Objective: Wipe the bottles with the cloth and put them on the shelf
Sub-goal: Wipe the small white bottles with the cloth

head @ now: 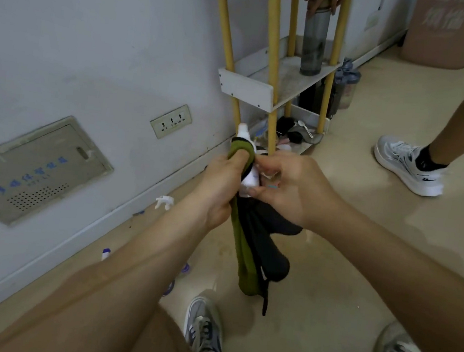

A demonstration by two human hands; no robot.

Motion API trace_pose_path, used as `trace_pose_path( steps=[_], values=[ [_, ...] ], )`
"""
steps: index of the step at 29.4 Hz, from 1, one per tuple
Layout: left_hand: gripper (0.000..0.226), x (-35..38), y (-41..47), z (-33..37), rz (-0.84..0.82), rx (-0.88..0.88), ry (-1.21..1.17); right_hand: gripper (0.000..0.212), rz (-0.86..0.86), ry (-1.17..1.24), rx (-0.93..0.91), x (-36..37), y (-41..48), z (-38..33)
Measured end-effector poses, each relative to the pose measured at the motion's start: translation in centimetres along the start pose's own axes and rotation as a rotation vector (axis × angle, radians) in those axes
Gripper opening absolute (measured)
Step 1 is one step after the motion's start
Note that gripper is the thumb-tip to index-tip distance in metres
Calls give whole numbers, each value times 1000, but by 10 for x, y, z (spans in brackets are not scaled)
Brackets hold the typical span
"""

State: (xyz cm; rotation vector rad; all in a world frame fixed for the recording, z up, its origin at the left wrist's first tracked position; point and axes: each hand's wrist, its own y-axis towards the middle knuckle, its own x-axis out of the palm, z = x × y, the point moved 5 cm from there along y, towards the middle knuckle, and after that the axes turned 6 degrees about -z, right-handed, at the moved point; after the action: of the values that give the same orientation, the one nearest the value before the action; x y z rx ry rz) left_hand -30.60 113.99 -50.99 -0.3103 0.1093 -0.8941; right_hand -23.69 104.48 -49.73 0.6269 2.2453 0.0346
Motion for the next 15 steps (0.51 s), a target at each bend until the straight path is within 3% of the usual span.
trace_pose_path(
  steps=[4,7,9,12,15],
  values=[
    [25,5,0,-2,-29,169,280,77,-64,908,506,14,-11,26],
    [29,24,-10,-8,-113,237,424,97,-212,1180,656,40,-16,26],
    [32,27,-9,-15,-124,207,484,87,-138,1150,747,49,-16,30],
    [35,29,-6,-21,-207,137,575,69,-26,922,801,47,-16,38],
    [34,21,-4,-18,-298,109,700,51,-23,697,716,37,-23,42]
  ],
)
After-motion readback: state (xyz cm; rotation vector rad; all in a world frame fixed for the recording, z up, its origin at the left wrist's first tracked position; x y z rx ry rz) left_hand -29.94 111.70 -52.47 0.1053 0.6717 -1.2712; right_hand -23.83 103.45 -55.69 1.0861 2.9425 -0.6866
